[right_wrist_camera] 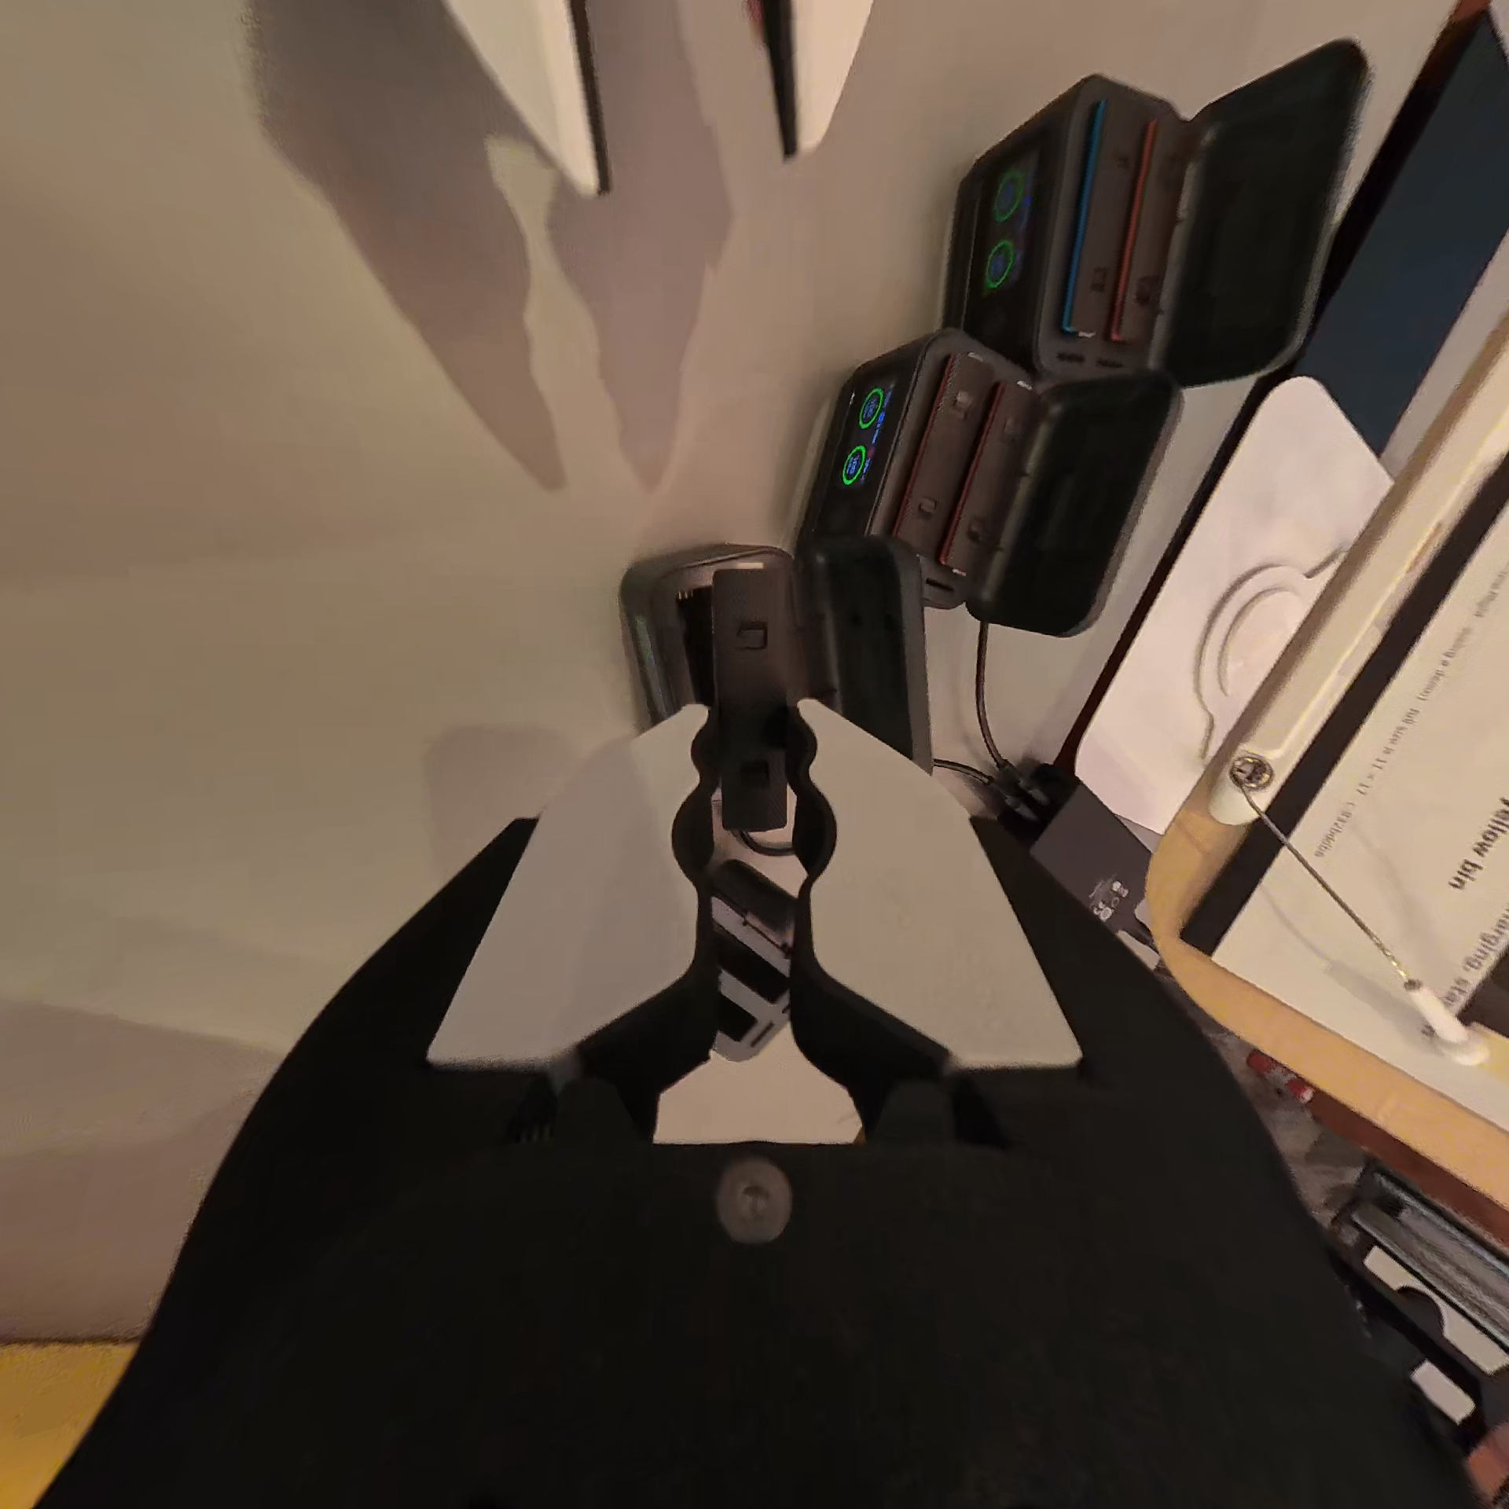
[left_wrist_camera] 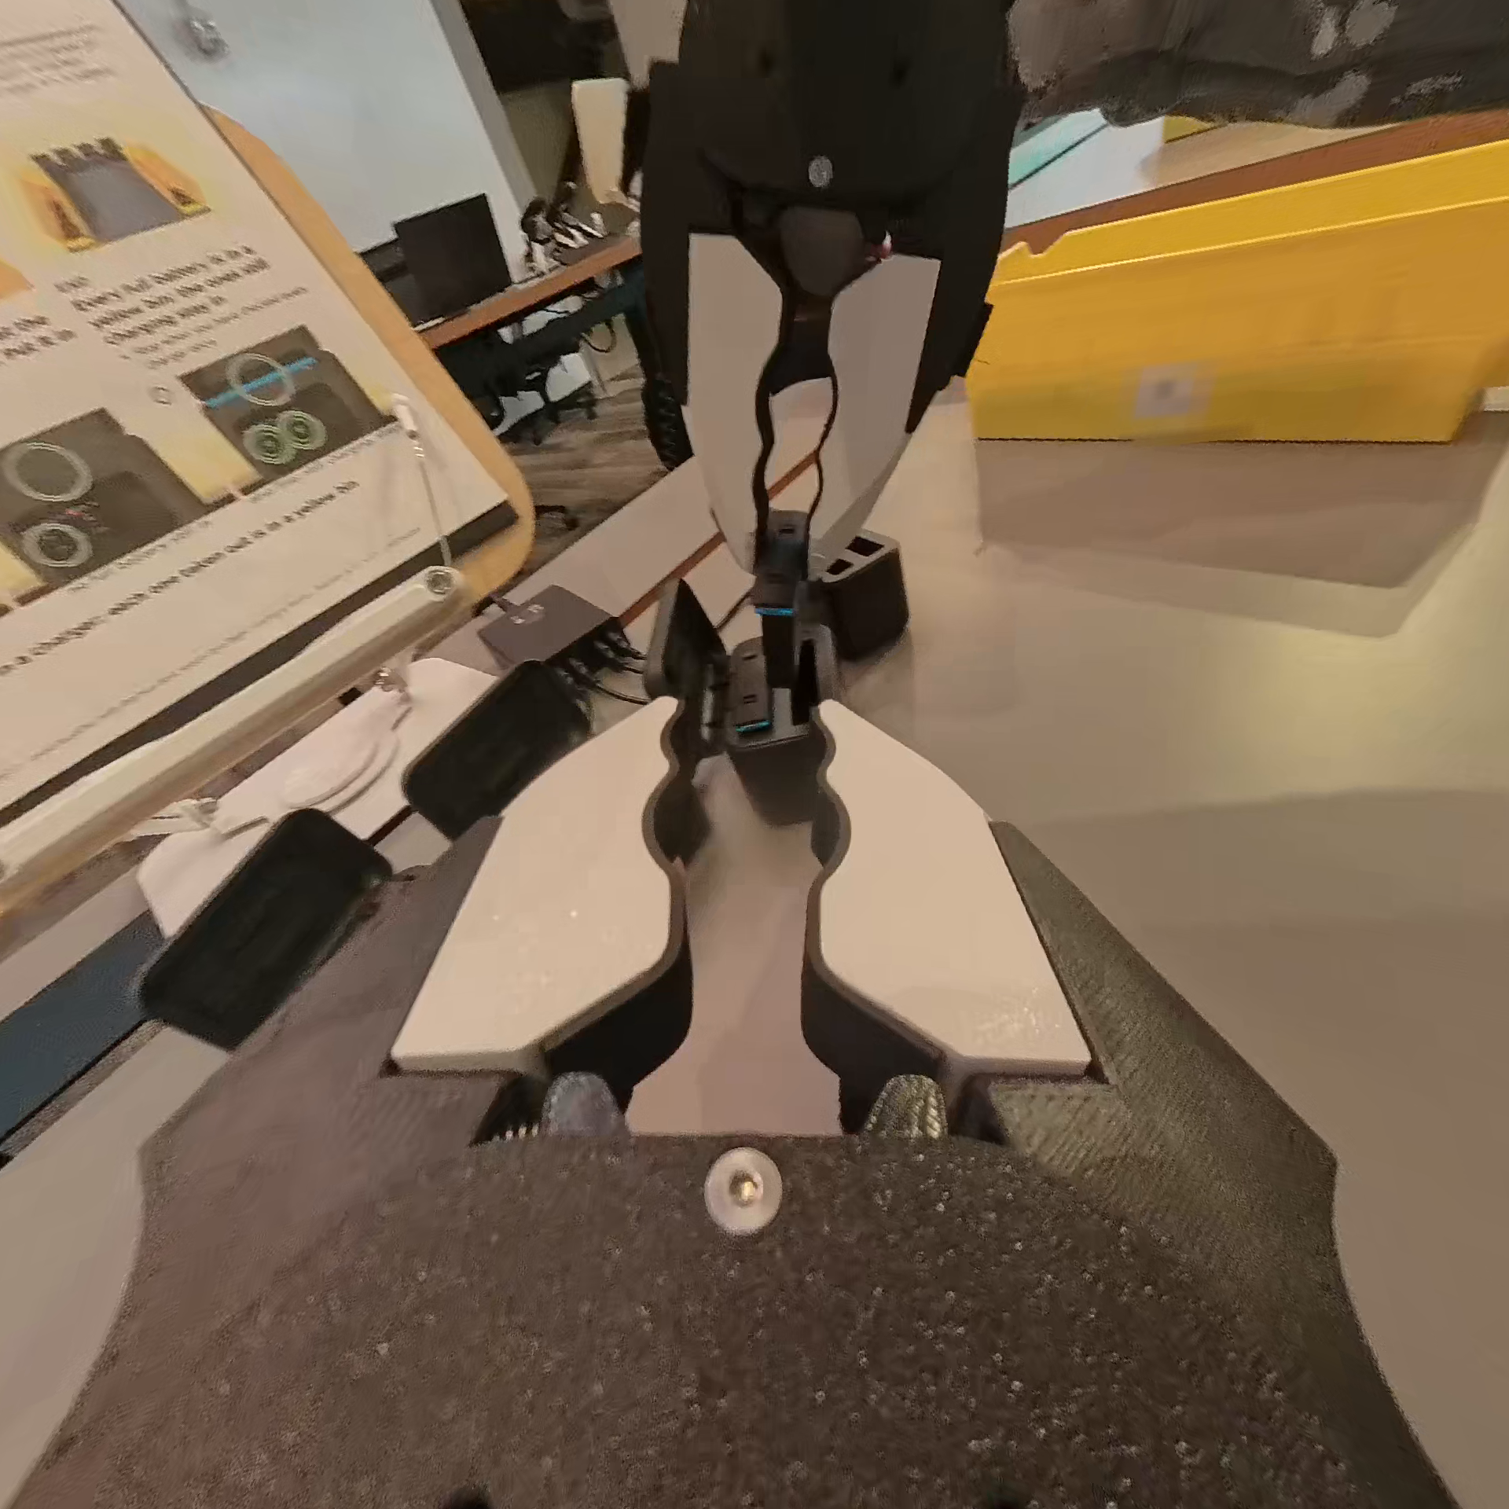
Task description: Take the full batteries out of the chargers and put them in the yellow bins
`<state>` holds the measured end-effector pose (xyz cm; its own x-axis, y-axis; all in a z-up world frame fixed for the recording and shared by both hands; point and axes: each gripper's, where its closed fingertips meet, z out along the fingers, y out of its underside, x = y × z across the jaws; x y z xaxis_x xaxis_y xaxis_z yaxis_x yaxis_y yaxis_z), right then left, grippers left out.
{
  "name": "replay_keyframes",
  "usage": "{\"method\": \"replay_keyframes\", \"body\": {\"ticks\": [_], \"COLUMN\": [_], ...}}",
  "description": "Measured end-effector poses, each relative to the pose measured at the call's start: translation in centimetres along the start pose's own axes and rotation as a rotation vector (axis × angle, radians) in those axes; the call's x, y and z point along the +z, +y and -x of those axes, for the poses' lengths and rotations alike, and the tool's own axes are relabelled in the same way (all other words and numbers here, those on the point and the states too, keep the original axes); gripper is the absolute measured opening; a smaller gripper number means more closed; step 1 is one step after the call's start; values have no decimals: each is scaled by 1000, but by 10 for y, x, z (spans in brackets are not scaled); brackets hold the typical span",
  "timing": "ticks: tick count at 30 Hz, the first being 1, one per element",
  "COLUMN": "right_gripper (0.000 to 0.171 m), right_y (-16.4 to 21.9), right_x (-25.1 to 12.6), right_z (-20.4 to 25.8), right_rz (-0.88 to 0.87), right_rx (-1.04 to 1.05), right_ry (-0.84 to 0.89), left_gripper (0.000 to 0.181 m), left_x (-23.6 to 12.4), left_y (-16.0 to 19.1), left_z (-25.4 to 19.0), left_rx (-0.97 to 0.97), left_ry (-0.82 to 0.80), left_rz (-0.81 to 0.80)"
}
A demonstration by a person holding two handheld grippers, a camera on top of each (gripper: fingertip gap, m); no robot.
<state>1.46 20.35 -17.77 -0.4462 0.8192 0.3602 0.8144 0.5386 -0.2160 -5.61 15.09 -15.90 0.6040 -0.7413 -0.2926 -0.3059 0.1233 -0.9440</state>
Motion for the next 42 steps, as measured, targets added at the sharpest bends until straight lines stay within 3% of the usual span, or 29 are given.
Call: {"method": "replay_keyframes", "body": {"ticks": [15,21,30,38,42], "right_gripper": [15,15,15,14,0], "right_y": [13,15,17,10,12], "right_x": [31,39,43,32,37], "right_z": [9,11,12,5,6], "right_rz": [53,65,108,54,74], "right_rx": [-99,-93,-59,41,47], "right_ry": [-209,-221,-221,-203,-183], "left_gripper": [20,20,17,19,20], "left_x": [-37,-79,-173,-232,-248], "left_y": [-21,-37,-27,29,60], "left_z": [67,112,207,255,269], "left_rx": [-73,-78,34,15,4], "left_ry": [-252,-372,-502,-568,-571], "left_rz": [-69,-13,340,630,760]}}
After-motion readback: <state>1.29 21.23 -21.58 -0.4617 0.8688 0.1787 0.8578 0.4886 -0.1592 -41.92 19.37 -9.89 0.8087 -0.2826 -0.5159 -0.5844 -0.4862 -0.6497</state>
